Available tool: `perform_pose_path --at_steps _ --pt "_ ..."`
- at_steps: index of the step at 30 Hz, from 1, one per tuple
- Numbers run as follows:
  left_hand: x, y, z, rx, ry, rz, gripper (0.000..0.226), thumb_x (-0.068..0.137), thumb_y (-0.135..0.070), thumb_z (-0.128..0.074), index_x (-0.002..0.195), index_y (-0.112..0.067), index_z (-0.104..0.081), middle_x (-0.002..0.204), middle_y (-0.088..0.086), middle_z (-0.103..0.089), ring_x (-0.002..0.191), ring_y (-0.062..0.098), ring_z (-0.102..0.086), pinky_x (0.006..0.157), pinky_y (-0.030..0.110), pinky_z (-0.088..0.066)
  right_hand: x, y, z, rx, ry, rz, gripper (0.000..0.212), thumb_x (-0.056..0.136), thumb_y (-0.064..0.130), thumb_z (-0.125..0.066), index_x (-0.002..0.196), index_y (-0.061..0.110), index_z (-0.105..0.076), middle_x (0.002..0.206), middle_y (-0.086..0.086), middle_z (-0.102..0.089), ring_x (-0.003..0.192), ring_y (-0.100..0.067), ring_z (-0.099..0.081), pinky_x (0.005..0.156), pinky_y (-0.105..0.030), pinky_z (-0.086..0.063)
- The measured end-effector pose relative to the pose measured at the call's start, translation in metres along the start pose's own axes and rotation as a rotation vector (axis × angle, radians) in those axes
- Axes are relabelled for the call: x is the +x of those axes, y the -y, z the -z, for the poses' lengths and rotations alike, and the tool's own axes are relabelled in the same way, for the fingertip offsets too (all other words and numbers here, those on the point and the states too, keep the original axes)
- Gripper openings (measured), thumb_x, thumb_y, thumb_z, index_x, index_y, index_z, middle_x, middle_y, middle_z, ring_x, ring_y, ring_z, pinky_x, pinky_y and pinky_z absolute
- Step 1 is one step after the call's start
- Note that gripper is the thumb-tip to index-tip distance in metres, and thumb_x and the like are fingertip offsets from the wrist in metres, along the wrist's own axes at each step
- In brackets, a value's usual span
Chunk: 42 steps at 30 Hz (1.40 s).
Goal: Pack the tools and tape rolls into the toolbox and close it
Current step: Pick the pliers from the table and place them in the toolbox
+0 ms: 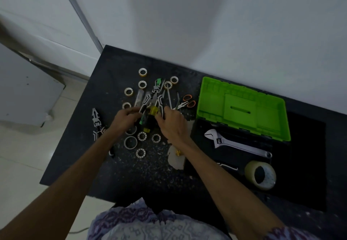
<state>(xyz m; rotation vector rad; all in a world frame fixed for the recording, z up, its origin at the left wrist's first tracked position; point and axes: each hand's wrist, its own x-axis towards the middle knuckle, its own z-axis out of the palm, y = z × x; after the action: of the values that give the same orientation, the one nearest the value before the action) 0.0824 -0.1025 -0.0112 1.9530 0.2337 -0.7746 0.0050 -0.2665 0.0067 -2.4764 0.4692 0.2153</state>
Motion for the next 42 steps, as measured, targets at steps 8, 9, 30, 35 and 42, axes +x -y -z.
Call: perform_pose_path --at_steps 8,9,30,35,42 --pt "-0.073 -0.009 -0.054 -0.286 0.251 0.016 0.030 0.090 -0.001 -0.060 0.120 -0.004 -0.059 0.084 -0.005 -0.072 0.067 0.001 -0.065 0.058 0.013 -0.050 -0.051 -0.031 0.038 -0.059 -0.069 0.101 0.027 0.098 0.039 -0.048 0.088 0.013 -0.048 0.086 -0.011 -0.062 0.079 -0.033 -0.061 0.060 -0.032 -0.030" --pt "-0.077 -0.010 -0.058 -0.311 0.242 0.024 0.032 0.090 -0.003 -0.061 0.121 -0.005 -0.059 0.095 0.000 -0.071 0.077 0.005 -0.067 0.063 0.015 -0.053 -0.053 -0.032 0.040 -0.072 -0.076 0.115 0.028 0.098 0.039 -0.048 0.093 0.011 -0.052 0.089 -0.011 -0.063 0.081 -0.033 -0.062 0.060 -0.032 -0.030" --pt "-0.211 -0.002 -0.243 -0.289 0.128 -0.062 0.026 0.090 -0.013 -0.065 0.112 0.000 -0.063 0.090 0.012 -0.072 0.078 0.019 -0.071 0.069 0.027 -0.060 -0.169 -0.178 0.112 0.236 -0.125 0.103 0.031 0.105 0.015 -0.041 0.125 0.003 -0.061 0.109 -0.021 -0.066 0.099 -0.034 -0.059 0.080 -0.031 -0.037" --pt "-0.214 0.000 -0.233 0.390 -0.159 -0.749 0.034 0.083 -0.025 -0.074 0.113 -0.018 -0.062 0.106 -0.003 -0.067 0.098 0.011 -0.061 0.087 0.024 -0.048 -0.182 -0.221 0.119 0.199 0.000 0.063 0.031 0.105 0.019 -0.044 0.121 0.003 -0.064 0.107 -0.019 -0.068 0.098 -0.033 -0.060 0.074 -0.024 -0.031" --pt "-0.184 0.009 -0.243 0.938 0.219 -1.022 0.073 0.079 -0.018 -0.076 0.144 -0.014 -0.043 0.145 0.011 -0.047 0.134 0.032 -0.043 0.111 0.042 -0.032 -0.201 -0.243 0.128 0.313 0.144 -0.006 0.031 0.106 0.022 -0.041 0.113 0.001 -0.063 0.092 -0.013 -0.063 0.078 -0.023 -0.058 0.077 -0.044 -0.049"
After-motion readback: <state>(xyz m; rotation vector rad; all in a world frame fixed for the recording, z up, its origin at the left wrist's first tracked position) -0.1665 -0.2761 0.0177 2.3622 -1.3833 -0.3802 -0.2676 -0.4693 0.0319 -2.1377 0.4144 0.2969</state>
